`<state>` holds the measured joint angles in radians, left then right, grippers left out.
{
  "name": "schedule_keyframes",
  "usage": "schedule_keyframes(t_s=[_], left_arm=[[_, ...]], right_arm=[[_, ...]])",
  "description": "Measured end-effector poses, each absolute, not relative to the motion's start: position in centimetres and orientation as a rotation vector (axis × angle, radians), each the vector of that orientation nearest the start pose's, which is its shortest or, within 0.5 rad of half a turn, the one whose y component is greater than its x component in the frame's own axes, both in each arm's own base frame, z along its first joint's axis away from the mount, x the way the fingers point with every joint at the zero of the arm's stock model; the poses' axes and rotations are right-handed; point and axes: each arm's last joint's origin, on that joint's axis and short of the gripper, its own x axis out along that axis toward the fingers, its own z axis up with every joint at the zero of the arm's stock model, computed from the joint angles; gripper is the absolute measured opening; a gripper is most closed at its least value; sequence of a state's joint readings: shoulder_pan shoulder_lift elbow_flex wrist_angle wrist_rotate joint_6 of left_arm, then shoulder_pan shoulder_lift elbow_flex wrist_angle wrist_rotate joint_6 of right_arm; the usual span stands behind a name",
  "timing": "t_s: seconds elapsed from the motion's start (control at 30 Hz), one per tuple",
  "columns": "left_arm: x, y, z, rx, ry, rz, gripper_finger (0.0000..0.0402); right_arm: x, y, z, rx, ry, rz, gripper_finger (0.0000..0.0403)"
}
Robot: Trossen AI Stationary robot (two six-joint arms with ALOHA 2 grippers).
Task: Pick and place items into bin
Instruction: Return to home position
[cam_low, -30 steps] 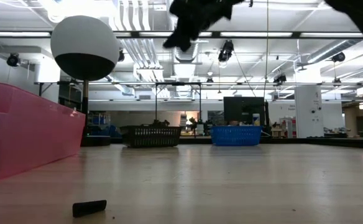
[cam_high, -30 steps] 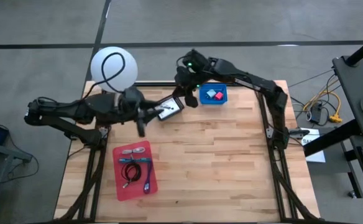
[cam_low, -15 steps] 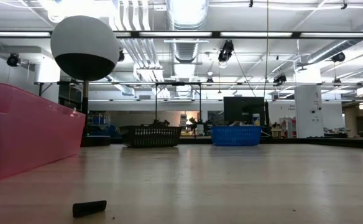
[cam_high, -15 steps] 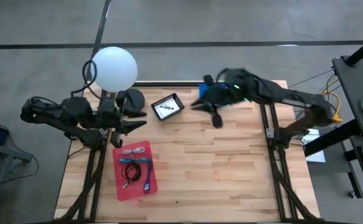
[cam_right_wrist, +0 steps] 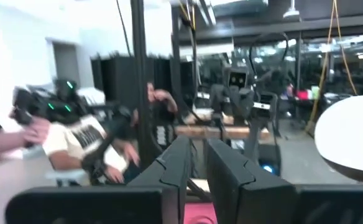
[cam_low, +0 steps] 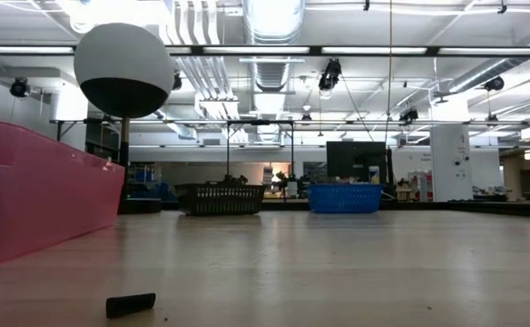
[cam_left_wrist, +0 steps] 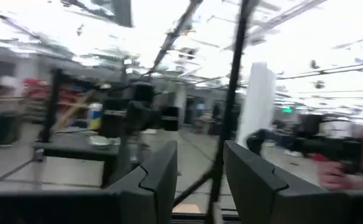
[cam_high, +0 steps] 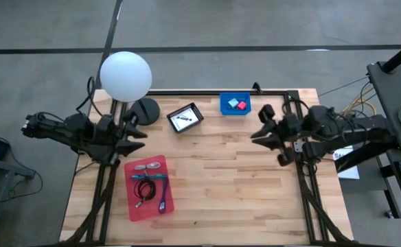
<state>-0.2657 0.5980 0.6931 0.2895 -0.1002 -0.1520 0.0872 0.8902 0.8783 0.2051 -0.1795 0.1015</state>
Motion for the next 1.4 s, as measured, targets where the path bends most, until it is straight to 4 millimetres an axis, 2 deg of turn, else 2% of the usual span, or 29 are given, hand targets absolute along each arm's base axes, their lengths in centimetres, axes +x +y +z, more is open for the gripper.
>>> schedule_keyframes(t_s=[0.17, 0.37, 0.43, 0.63, 0.83, 1.0, 1.1, 1.2, 1.4], left_arm=[[11.9, -3.5, 36.1, -0.216, -0.420, -0.395, 0.0116], [10.6, -4.1, 35.8, -0.238, -0.511, -0.734, 0.0116], [10.4, -4.1, 35.7, -0.233, -0.522, -0.775, 0.0116], [10.0, -4.0, 35.8, -0.230, -0.533, -0.772, 0.0116], [9.6, -3.8, 35.5, -0.227, -0.497, -0.752, 0.0116], [9.4, -3.1, 34.7, -0.225, -0.440, -0.510, 0.0116], [9.2, -2.7, 34.1, -0.168, -0.394, -0.370, 0.0116], [9.5, -2.6, 33.3, -0.088, -0.325, -0.296, 0.0116], [10.1, -2.5, 31.7, -0.087, -0.229, -0.183, 0.0116]], right_arm=[[17.1, 2.3, 36.3, 0.181, -0.242, 0.304, 0.0043], [16.0, 2.0, 34.6, 0.214, -0.262, 0.258, 0.0043], [15.7, 2.0, 34.4, 0.205, -0.265, 0.256, 0.0043], [14.5, 1.8, 33.8, 0.204, -0.284, 0.258, 0.0043], [12.7, 1.6, 31.5, 0.222, -0.294, 0.262, 0.0043], [11.6, 1.4, 29.3, 0.216, -0.304, 0.216, 0.0043], [11.1, 1.2, 28.1, 0.219, -0.309, 0.157, 0.0043], [10.8, 1.1, 26.8, 0.224, -0.306, 0.132, 0.0043], [10.5, 1.0, 23.7, 0.232, -0.266, 0.099, 0.0043]])
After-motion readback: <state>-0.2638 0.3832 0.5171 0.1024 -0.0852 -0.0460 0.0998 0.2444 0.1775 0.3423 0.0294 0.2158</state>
